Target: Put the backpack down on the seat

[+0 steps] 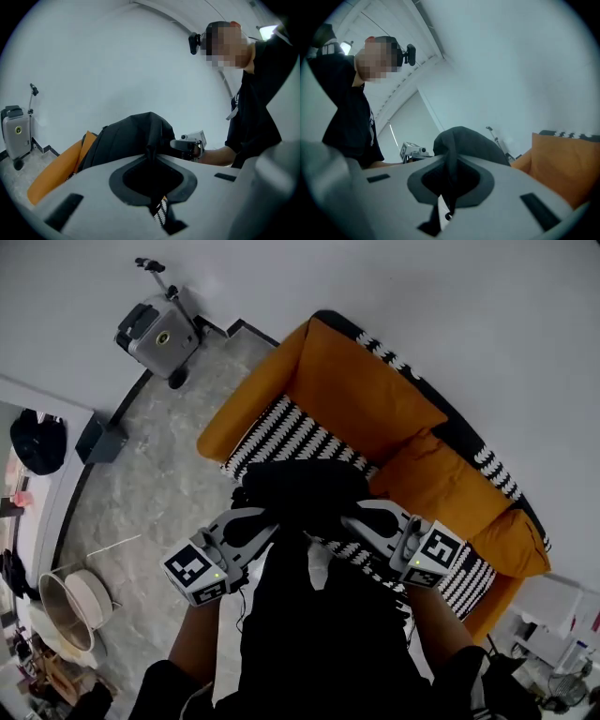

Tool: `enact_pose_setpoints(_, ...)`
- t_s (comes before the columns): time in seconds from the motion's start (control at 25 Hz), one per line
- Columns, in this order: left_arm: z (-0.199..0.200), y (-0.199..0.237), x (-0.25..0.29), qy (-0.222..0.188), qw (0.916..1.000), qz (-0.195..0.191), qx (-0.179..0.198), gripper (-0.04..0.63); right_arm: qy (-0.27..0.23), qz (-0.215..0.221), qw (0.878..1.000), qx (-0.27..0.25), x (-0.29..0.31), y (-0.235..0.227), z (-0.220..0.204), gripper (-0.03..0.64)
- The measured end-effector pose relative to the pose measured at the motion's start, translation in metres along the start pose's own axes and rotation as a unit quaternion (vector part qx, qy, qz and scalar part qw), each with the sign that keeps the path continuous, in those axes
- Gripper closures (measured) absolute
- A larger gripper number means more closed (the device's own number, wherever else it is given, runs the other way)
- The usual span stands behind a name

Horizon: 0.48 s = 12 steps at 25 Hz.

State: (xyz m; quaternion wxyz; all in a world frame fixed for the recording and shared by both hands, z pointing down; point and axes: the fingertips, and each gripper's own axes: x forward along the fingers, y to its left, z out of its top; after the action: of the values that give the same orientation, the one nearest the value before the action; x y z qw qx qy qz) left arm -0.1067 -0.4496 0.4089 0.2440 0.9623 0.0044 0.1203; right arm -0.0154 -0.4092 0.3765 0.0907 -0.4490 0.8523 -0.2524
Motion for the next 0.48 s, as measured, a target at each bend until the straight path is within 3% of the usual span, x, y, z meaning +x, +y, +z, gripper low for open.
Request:
enact_pose_setpoints(0.16, -0.013, 0.017, 0.019, 0.005, 0.999, -0.042, 0.01, 0.565, -0.025, -0.035, 0.999, 0.012, -0.003, -0.019, -0.022, 0.588)
enact_pose_setpoints(0.48, -0.032, 0.047, 0.069, 0.064, 0.9961, -0.06, 0.009, 0.565, -0.071, -0.085, 0.992, 0.052, -0.012, -0.067, -0.044, 0.589)
